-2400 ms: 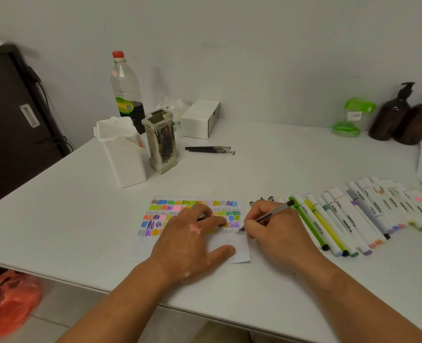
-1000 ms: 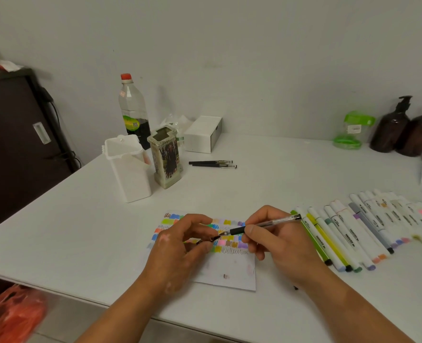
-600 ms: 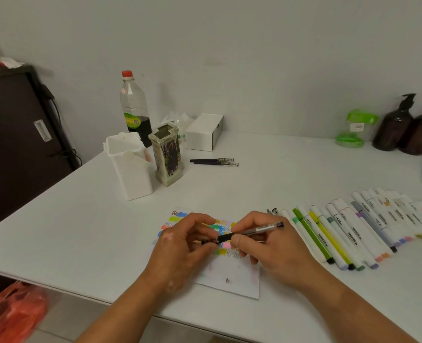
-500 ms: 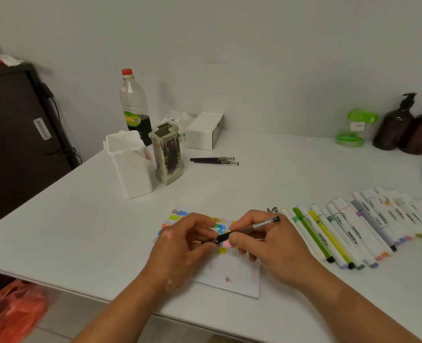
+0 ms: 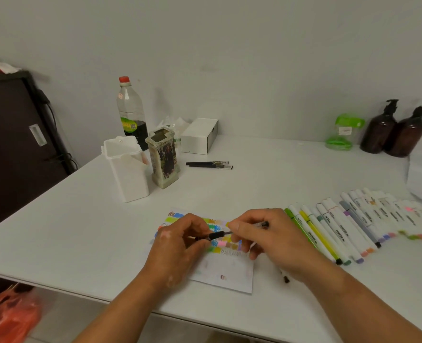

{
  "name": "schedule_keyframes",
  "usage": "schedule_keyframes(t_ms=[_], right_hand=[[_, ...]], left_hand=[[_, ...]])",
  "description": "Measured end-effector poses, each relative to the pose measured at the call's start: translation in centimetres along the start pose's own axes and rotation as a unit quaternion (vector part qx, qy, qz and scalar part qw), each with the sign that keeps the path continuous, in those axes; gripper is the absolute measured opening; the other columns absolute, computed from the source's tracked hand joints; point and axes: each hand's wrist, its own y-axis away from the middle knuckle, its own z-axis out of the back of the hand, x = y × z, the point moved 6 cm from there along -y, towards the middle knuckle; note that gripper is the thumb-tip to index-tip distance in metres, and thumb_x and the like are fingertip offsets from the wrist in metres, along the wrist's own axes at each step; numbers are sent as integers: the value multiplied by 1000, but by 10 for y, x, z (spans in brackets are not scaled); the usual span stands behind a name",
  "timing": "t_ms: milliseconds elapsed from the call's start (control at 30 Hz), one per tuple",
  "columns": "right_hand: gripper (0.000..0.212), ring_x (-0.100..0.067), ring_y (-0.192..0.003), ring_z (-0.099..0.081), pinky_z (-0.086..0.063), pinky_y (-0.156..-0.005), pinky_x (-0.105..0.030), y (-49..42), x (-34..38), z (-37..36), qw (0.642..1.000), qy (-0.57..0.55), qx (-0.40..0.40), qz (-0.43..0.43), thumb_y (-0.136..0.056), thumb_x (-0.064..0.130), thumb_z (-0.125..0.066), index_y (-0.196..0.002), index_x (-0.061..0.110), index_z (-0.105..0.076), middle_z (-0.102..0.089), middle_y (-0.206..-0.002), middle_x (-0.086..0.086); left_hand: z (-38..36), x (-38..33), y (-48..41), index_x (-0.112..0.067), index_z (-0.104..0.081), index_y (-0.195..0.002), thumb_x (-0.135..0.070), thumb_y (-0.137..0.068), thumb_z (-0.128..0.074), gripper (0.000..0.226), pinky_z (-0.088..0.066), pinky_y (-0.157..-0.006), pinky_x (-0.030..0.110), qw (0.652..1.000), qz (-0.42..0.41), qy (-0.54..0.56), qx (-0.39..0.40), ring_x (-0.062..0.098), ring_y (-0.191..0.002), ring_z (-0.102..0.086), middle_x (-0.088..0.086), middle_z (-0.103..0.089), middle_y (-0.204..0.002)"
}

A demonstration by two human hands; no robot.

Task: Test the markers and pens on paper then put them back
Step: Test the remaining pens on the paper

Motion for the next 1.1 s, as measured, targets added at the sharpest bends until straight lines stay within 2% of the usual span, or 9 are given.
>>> schedule_keyframes(t_ms=[67, 233, 300, 400, 533, 733, 867, 1000, 1100], right_hand=[[44, -16, -64, -65, -51, -54, -26, 3, 4, 8, 998, -11, 34, -43, -72, 56, -72, -86, 15, -81, -78, -84, -10], [15, -8, -57, -59, -46, -56, -25, 8, 3, 4, 969, 212, 98, -76, -79, 36, -80, -86, 22, -77, -78, -77, 1], [21, -2, -59, -59, -46, -61, -21, 9, 2, -1, 946, 306, 91, -64, -78, 34, -80, -98, 29, -77, -73, -75, 9], [30, 2, -68, -62, -46, -62, -18, 13, 2, 8, 916, 396, 42, -48, -80, 36, -74, -110, 32, -75, -68, -82, 13], [30, -4, -74, -62, -40, -57, -14, 22, -10, 37, 885, 460, -43, -61, -88, 36, -67, -118, 31, -71, -67, -85, 12], [29, -15, -84, -63, -53, -70, -29, 13, -27, 28, 842, 530, -94, -41, -94, 37, -58, -119, 25, -65, -68, -96, 4], [26, -20, -73, -52, -36, -57, -31, 6, -30, 28, 802, 582, -132, -24, -95, 44, -50, -113, 27, -58, -65, -91, 4], [16, -19, -68, -48, -24, -48, -31, 1, -35, 37, 795, 586, -153, -31, -95, 38, -49, -103, 25, -54, -50, -79, 6], [13, -20, -68, -49, -21, -46, -29, -4, -38, 46, 796, 580, -167, -39, -96, 33, -48, -102, 24, -54, -53, -81, 4]], left_hand=[[0, -2, 1, -32, -67, -85, -6, -81, -79, 29, -57, -80, 25, 1000, -11, -19, -3, 9, -89, -71, -14, -72, -87], [-8, -11, 5, -32, -67, -93, -7, -83, -78, 28, -54, -82, 17, 993, -80, -85, 27, 2, -95, -68, -21, -69, -95], [-8, -9, 5, -33, -65, -99, -13, -80, -81, 32, -52, -81, 13, 992, -74, -101, 14, 0, -97, -65, -22, -67, -98], [-3, -1, 3, -36, -62, -107, -32, -75, -86, 40, -45, -80, 7, 984, -45, -169, -25, -2, -97, -58, -25, -62, -103], [-11, -3, 1, -29, -73, -102, -51, -79, -77, 32, -48, -91, 29, 965, -82, -248, 0, 6, -99, -58, -16, -66, -103], [-15, -5, 0, -26, -77, -97, -44, -83, -73, 23, -49, -92, 30, 956, -100, -277, 17, 9, -101, -59, -11, -70, -103], [-17, -7, 1, -30, -77, -109, -45, -87, -68, 28, -48, -90, 26, 949, -95, -299, 23, 10, -103, -58, -10, -66, -109], [-23, -3, -5, -35, -67, -126, -50, -90, -59, 40, -41, -99, 23, 941, -78, -322, 68, 6, -116, -50, -14, -58, -125], [-26, 0, -11, -39, -60, -133, -52, -91, -56, 44, -38, -102, 24, 933, -72, -337, 105, 6, -124, -45, -16, -52, -133]])
